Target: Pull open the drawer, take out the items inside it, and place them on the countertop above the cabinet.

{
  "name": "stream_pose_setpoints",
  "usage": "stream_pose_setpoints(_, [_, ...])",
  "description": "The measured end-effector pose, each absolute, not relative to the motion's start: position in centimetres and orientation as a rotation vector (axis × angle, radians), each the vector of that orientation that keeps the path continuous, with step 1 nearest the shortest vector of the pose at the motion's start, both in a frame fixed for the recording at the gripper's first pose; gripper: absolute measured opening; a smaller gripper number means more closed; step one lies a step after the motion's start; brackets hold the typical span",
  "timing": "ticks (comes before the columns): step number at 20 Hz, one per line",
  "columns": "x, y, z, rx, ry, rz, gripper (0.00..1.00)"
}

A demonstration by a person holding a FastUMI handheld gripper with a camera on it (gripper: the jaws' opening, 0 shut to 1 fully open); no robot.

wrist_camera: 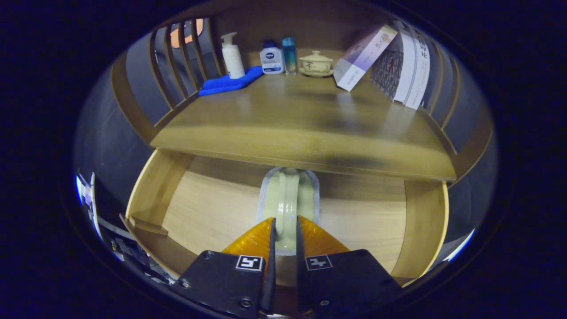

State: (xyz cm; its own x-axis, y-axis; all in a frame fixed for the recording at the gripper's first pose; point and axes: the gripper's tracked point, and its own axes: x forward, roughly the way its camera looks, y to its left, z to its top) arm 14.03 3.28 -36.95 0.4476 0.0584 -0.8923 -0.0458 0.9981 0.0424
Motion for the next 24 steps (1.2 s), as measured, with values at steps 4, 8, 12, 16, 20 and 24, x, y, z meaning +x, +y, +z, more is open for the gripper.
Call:
stream_pose_setpoints(4, [13.6, 3.5, -34.2, 0.031, 1.075, 0.077, 0.22])
stream_pose_setpoints(8, [12.8, 4.0, -31.7, 0.023, 1.043, 0.104, 0.21])
stream_pose_setpoints(12, [12.6, 4.4, -29.6, 0.029, 1.010, 0.116, 0.22])
stream_pose_setpoints(16, [13.1, 4.2, -27.9, 0.029, 0.978, 0.112, 0.22])
stream_pose_setpoints(20, [14.8, 3.9, -25.6, 0.047, 0.927, 0.100, 0.22])
stream_pose_setpoints(24, [17.0, 3.5, -23.5, 0.060, 0.882, 0.080, 0.21])
